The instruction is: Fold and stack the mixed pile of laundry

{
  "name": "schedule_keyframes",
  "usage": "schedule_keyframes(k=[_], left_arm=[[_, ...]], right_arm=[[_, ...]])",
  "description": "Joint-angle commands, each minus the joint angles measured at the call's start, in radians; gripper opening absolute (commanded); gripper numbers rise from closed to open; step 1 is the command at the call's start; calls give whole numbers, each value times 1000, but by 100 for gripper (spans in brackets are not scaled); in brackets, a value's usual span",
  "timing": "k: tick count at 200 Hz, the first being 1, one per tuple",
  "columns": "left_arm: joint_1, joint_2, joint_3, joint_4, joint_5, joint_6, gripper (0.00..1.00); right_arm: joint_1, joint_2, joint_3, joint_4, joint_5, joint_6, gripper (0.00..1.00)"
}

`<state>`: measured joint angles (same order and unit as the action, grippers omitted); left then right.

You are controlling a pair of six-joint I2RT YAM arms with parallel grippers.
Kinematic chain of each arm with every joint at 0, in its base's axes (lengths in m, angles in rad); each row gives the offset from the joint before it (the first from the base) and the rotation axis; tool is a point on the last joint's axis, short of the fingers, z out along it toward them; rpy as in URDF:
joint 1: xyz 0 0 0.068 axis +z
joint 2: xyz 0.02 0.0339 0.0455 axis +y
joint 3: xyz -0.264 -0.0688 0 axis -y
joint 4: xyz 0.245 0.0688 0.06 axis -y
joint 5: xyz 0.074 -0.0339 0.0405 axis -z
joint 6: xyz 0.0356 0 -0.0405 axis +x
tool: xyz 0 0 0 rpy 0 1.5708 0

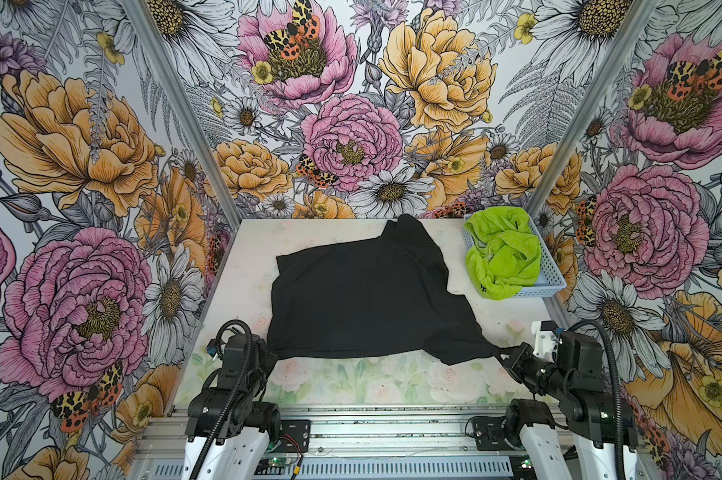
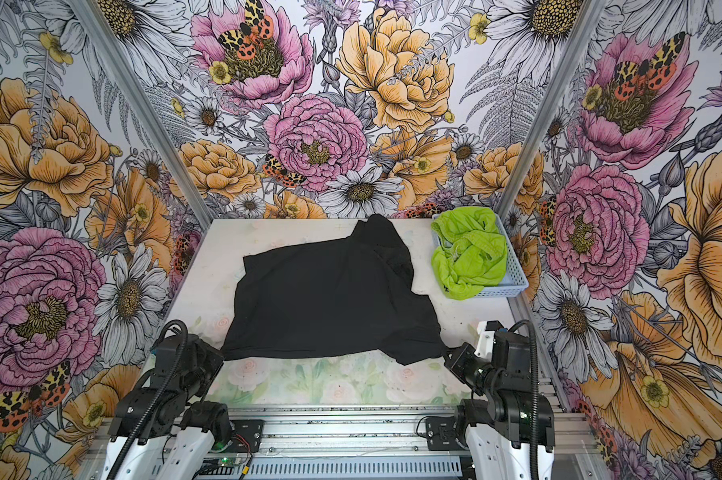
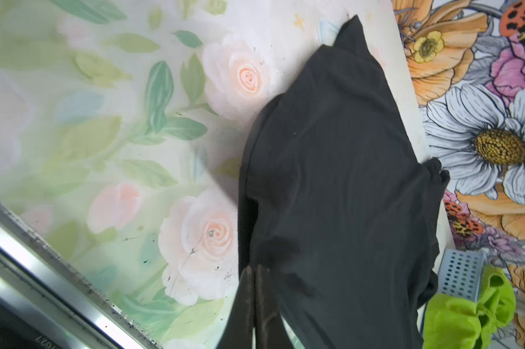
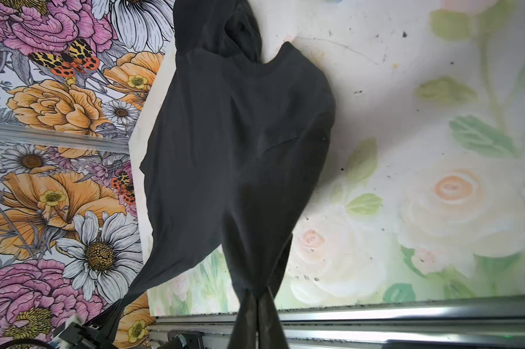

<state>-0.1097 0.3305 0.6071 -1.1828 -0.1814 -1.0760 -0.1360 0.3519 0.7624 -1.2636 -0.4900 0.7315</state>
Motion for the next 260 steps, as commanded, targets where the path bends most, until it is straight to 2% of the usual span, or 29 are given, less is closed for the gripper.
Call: schedule_keyframes(k=[1,50,80,126,180,230,260], left_arm=[[-18,-10,29,-98,-112,-84,0],[-92,-10,40,-158,-176,-160,0],[-112,20,22,-140,-184,-185,0],[-113,112,-19,-35,-155,-153,0],[-109,174,-136,148,-151,-118,0],[-39,119,-211,256,-122,-30,0],[75,141,-238,360,-4,73,0]], right_arm=[[6,-21,58,-137,50,-59,0],[7,7,126,-204,56,-131,0],[6,66,105,-95,50,-135,0],[22,302,109,127,109,-142,0],[162,613,139,336,249,-133,0],[212,773,158,452,341,-130,0],[223,834,171,508,361,-133,0]])
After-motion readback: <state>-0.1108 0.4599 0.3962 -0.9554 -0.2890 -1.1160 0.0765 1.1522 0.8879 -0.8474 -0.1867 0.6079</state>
